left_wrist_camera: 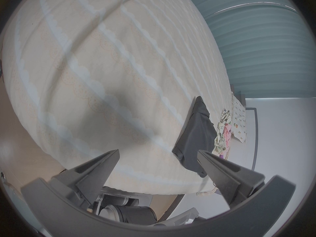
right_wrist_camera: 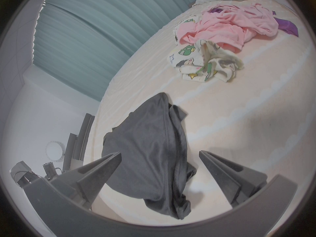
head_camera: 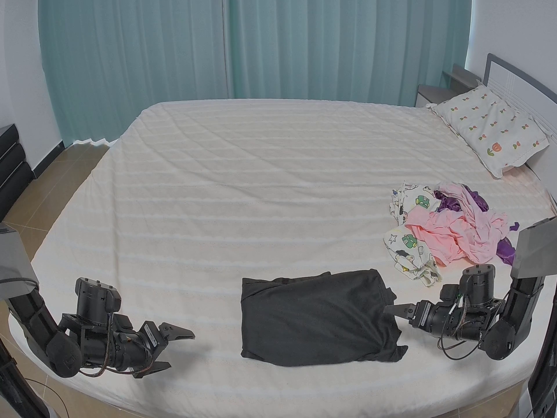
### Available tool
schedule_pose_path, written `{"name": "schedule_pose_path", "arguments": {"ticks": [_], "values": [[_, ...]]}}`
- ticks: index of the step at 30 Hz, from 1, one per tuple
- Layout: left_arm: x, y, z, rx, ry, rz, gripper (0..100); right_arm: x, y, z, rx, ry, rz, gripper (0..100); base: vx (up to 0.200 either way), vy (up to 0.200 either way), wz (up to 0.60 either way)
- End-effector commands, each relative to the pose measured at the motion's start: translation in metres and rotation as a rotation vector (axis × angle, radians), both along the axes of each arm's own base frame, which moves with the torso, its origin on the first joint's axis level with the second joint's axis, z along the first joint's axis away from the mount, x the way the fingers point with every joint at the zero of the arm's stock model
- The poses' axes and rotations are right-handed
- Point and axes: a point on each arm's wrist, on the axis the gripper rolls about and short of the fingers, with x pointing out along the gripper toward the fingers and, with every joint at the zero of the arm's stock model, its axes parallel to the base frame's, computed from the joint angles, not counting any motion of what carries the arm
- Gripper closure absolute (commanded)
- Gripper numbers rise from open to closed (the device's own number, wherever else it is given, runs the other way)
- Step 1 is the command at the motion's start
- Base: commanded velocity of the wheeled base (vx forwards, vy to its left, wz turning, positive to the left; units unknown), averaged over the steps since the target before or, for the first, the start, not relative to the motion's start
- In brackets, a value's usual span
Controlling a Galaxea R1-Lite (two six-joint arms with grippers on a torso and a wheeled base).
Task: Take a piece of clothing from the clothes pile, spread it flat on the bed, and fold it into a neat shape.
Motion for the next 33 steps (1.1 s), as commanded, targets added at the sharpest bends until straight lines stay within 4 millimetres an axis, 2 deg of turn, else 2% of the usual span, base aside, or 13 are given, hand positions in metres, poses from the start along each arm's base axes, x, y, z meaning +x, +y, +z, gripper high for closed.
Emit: {"name": "schedule_pose_path", "arguments": {"ticks": [1, 10, 33], "values": [[0.0, 0.0, 0.0, 0.0, 0.001, 0.001, 0, 0.003, -0.005, 0.001, 0.003, -0.009, -0.021, 0, 0.2, 0.0, 0.0], [0.0, -0.001, 0.0, 0.006, -0.001, 0.0, 0, 0.004, -0.005, -0.001, 0.0, -0.006, -0.021, 0, 0.0, 0.0, 0.0], [-0.009, -0.009, 0.0, 0.018, 0.009, -0.039, 0, 0.004, -0.004, 0.0, 0.001, -0.009, -0.021, 0, 0.0, -0.2, 0.0]]}}
